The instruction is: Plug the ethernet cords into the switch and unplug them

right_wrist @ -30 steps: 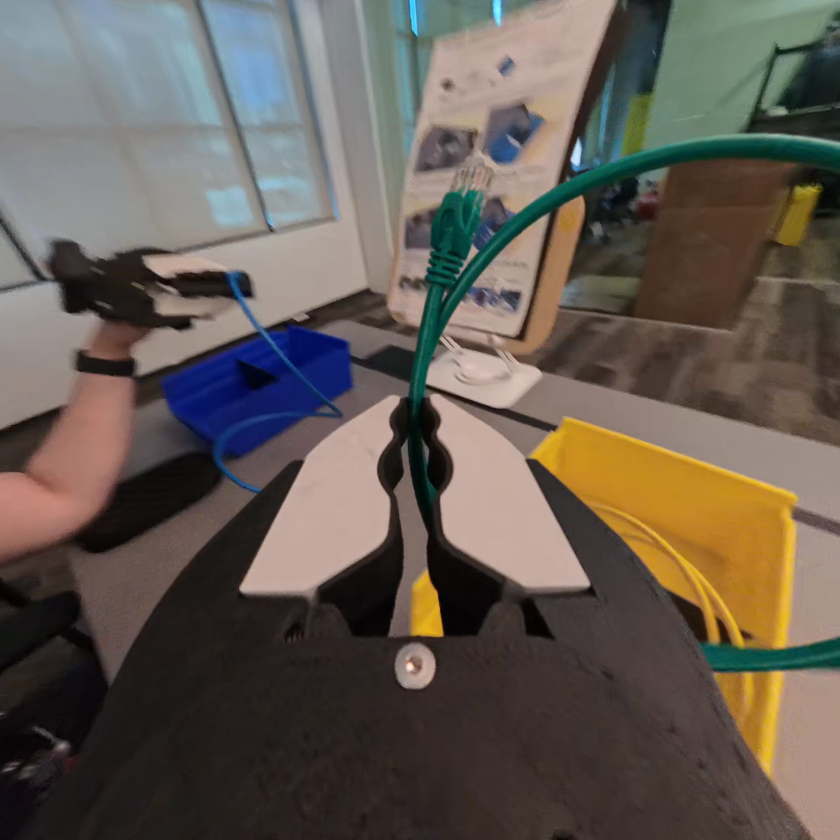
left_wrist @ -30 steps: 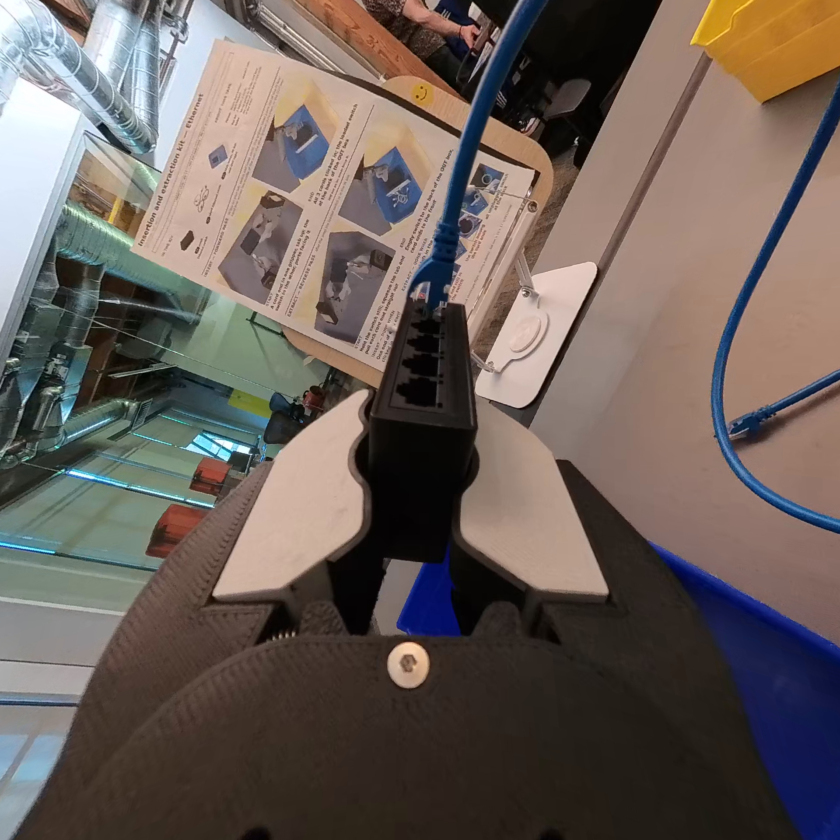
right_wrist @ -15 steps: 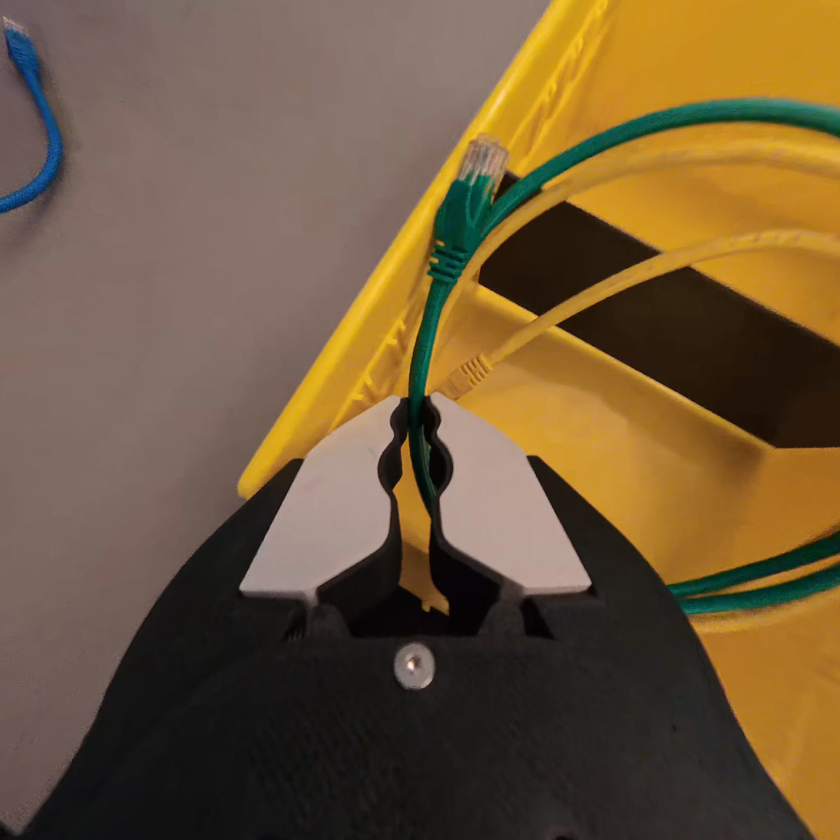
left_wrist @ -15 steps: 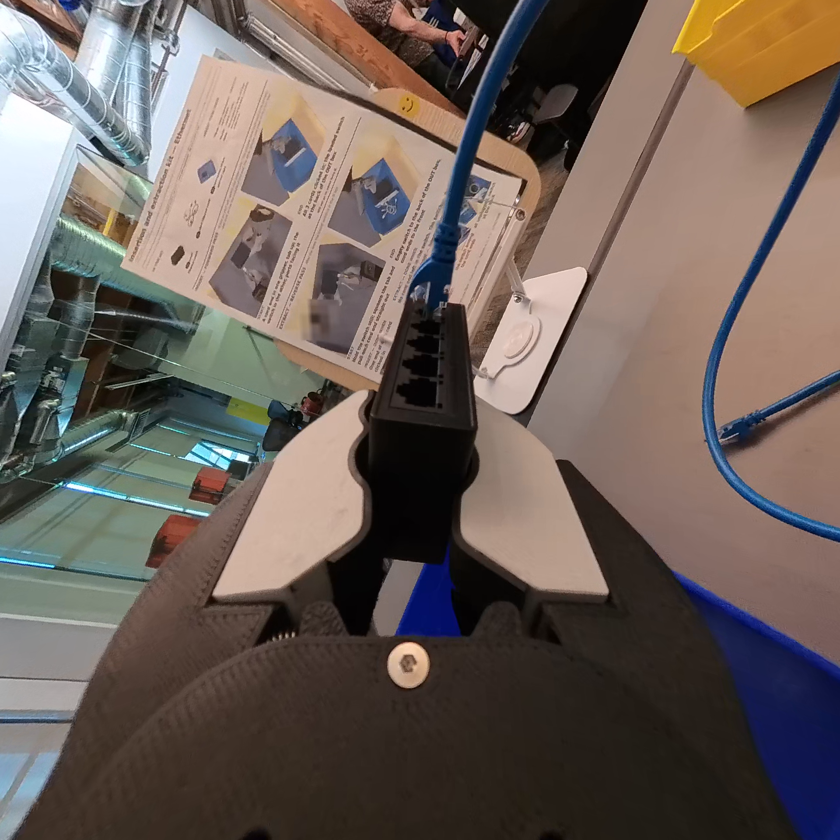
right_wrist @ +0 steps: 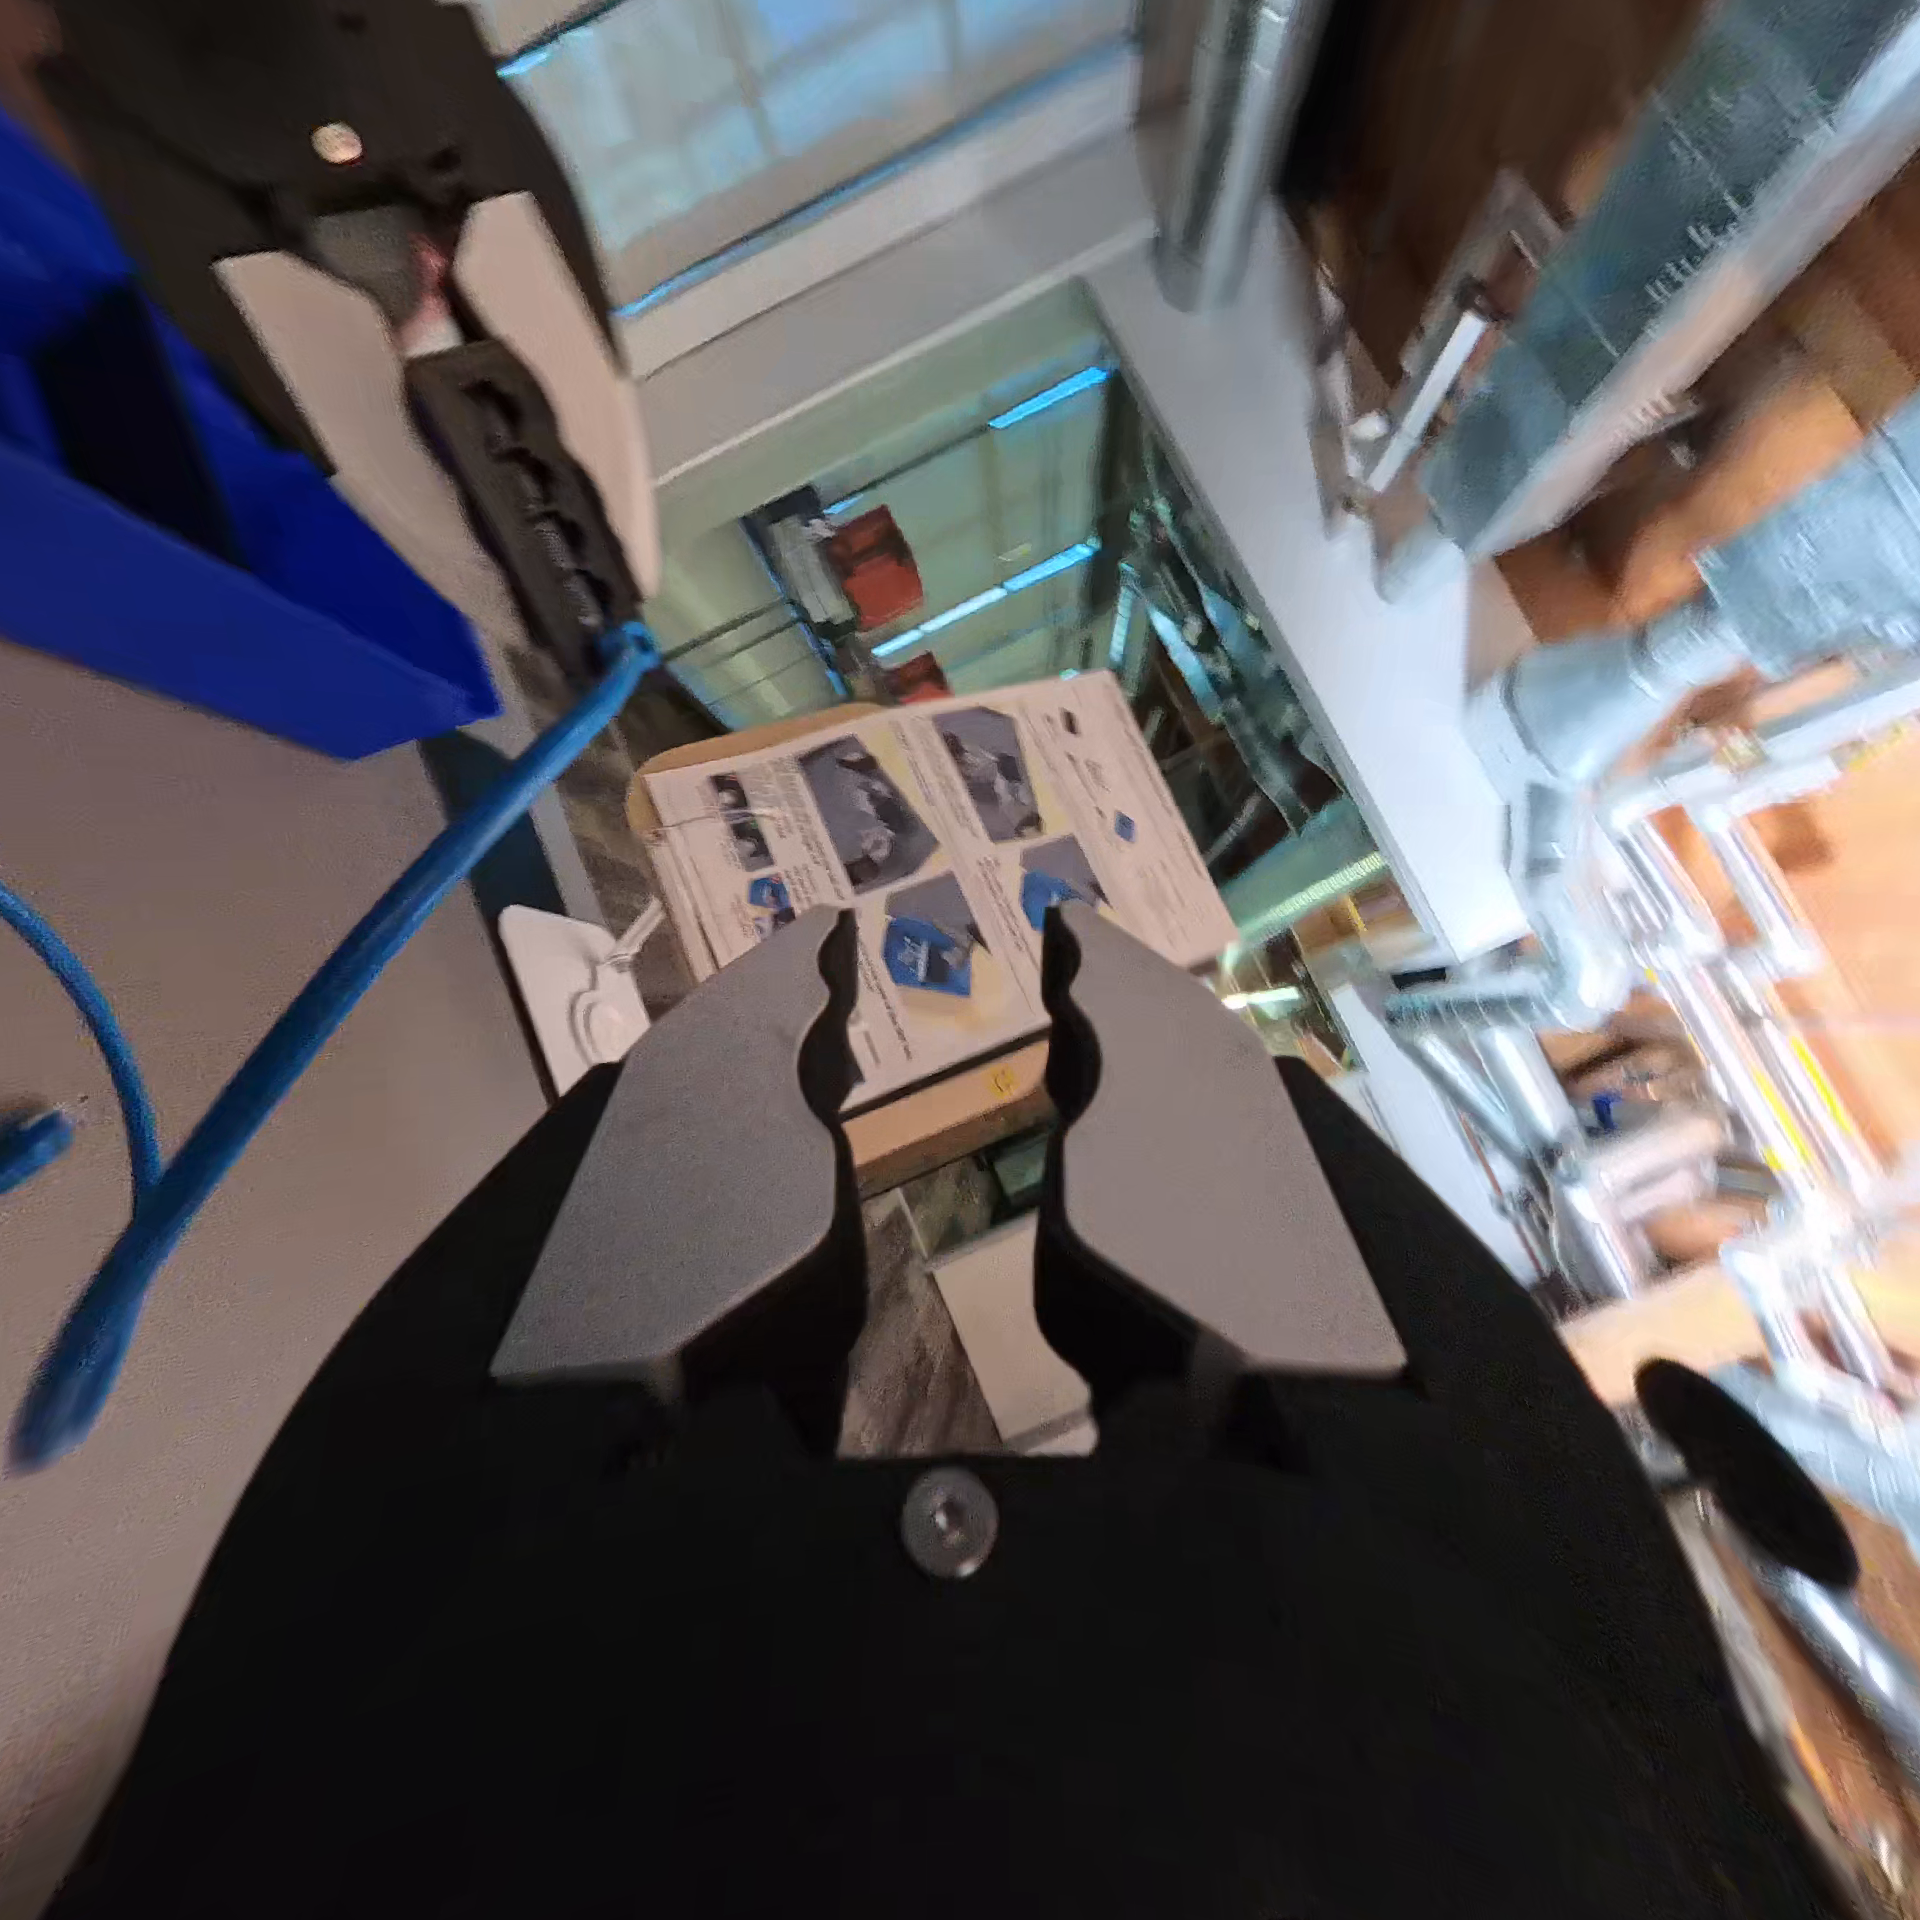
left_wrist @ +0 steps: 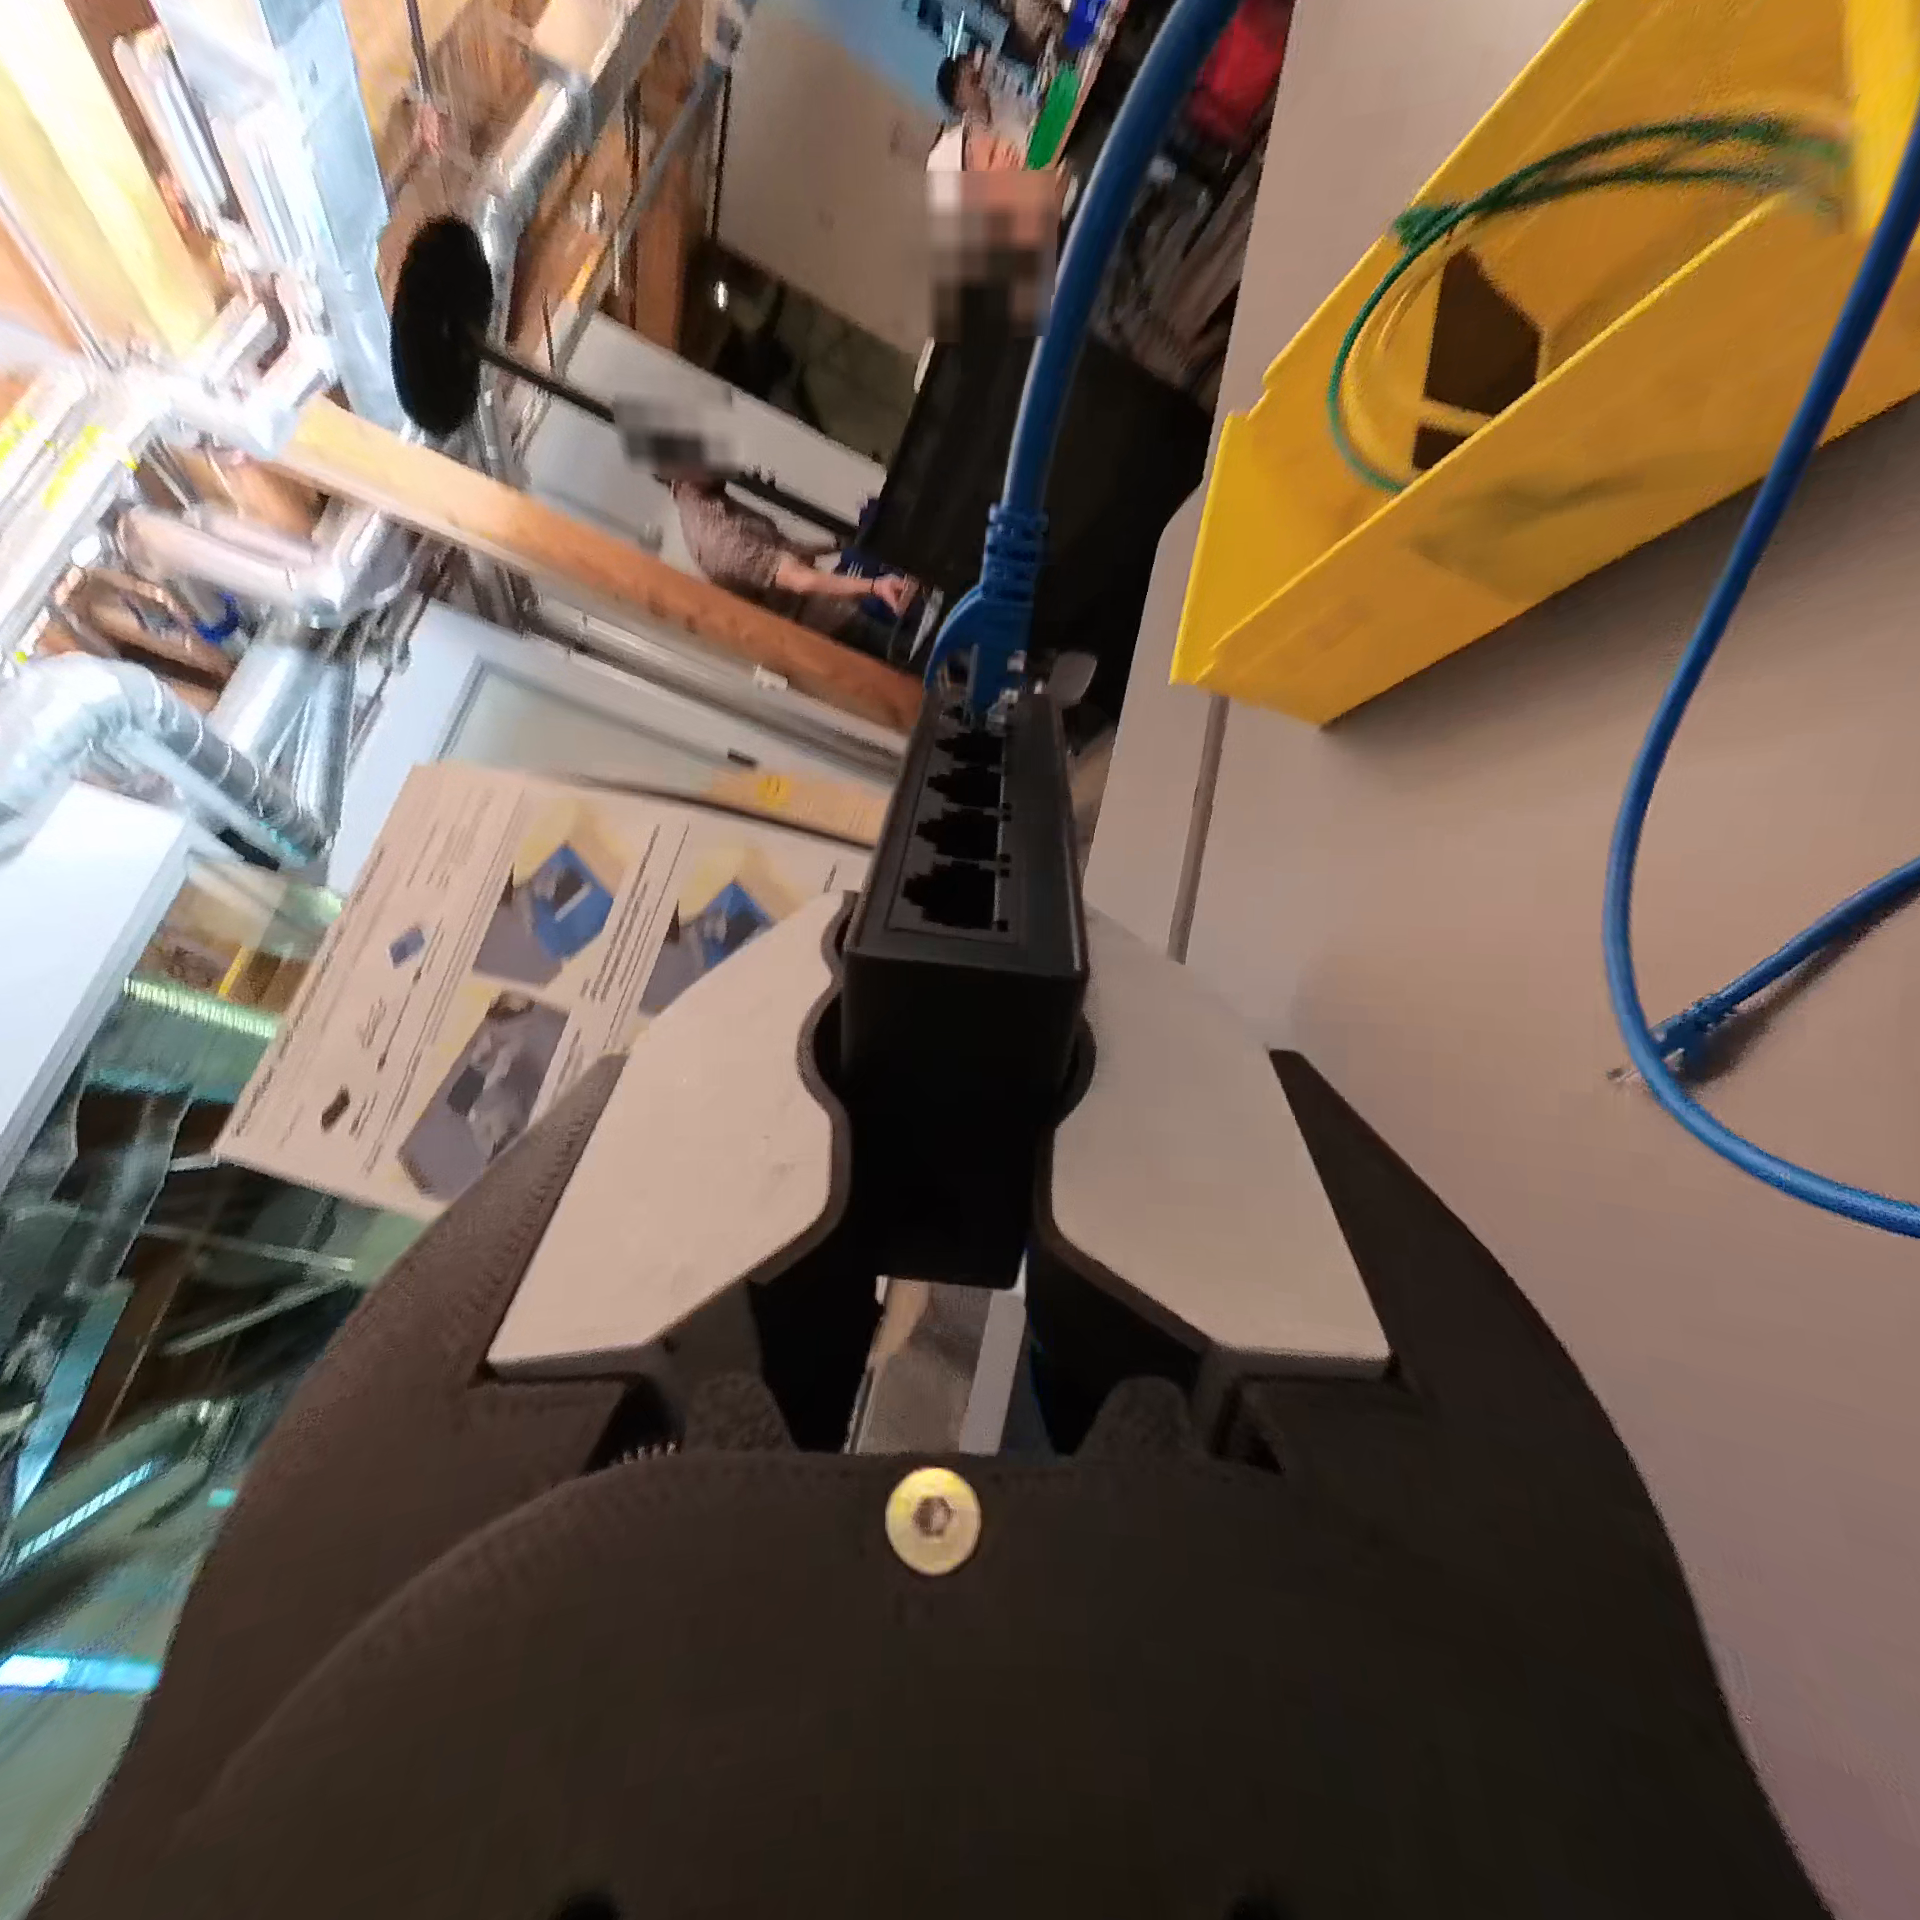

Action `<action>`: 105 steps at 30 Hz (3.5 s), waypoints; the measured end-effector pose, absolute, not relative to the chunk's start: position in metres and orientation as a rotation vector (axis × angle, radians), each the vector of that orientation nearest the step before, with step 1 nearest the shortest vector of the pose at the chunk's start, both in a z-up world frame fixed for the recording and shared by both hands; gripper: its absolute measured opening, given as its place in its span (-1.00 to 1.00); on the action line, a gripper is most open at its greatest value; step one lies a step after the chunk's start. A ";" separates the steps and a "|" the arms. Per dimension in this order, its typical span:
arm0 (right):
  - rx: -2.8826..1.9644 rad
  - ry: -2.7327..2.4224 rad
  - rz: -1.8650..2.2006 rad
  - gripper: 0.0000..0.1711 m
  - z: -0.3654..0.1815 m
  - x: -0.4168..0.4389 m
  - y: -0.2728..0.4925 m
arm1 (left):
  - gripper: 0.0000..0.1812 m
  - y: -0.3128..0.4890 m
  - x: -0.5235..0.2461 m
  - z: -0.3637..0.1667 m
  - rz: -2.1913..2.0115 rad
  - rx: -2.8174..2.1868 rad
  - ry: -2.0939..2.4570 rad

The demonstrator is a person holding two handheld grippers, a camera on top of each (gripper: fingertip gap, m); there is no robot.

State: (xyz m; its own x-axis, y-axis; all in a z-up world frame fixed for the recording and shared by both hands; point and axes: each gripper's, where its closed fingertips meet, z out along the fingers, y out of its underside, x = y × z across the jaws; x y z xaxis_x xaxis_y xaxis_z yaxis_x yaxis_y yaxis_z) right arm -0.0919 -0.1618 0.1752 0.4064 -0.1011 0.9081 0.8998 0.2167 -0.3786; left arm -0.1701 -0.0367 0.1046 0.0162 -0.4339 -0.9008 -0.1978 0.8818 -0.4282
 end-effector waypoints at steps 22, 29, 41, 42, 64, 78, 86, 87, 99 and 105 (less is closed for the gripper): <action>-1.230 -1.342 -0.720 -0.82 0.124 -0.171 -0.105 | -0.66 -0.080 -0.170 0.107 -0.288 -0.407 1.614; -1.225 -1.304 -0.738 -0.83 0.127 -0.173 -0.108 | -0.62 -0.080 -0.166 0.112 -0.321 -0.405 1.536; -1.354 -1.402 -0.746 -0.84 0.122 -0.161 -0.111 | -0.60 -0.078 -0.157 0.112 -0.184 -0.435 1.561; -1.387 -1.417 -0.728 -0.84 0.121 -0.160 -0.110 | -0.60 -0.077 -0.155 0.111 -0.174 -0.427 1.557; -1.664 -1.503 -0.553 -0.82 0.080 -0.127 -0.112 | -0.67 0.020 -0.172 0.091 -0.154 -0.864 1.559; -2.515 -1.122 -0.674 -0.81 -0.115 -0.086 -0.102 | -0.66 0.036 -0.215 0.132 -0.124 -0.876 1.387; -2.568 -0.913 -0.449 -0.76 -0.122 -0.098 -0.119 | -0.66 0.046 -0.222 0.130 -0.082 -0.904 1.387; -2.494 -0.852 -0.155 -0.69 -0.114 -0.133 -0.128 | -0.66 0.048 -0.224 0.131 -0.081 -0.909 1.383; -2.399 -0.819 0.250 -0.54 -0.163 -0.238 -0.190 | -0.66 0.043 -0.230 0.139 -0.108 -0.896 1.363; -2.357 -0.840 0.272 -0.86 -0.163 -0.236 -0.189 | -0.66 0.042 -0.229 0.138 -0.107 -0.897 1.369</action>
State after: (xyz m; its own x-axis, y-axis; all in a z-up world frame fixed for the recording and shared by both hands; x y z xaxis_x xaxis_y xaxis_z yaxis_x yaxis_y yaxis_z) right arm -0.2364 -0.1886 -0.1625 0.7772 0.6291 0.0121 0.5027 -0.6092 -0.6133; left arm -0.2295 0.0423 0.1382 0.2502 -0.5534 -0.7945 -0.4227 0.6758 -0.6038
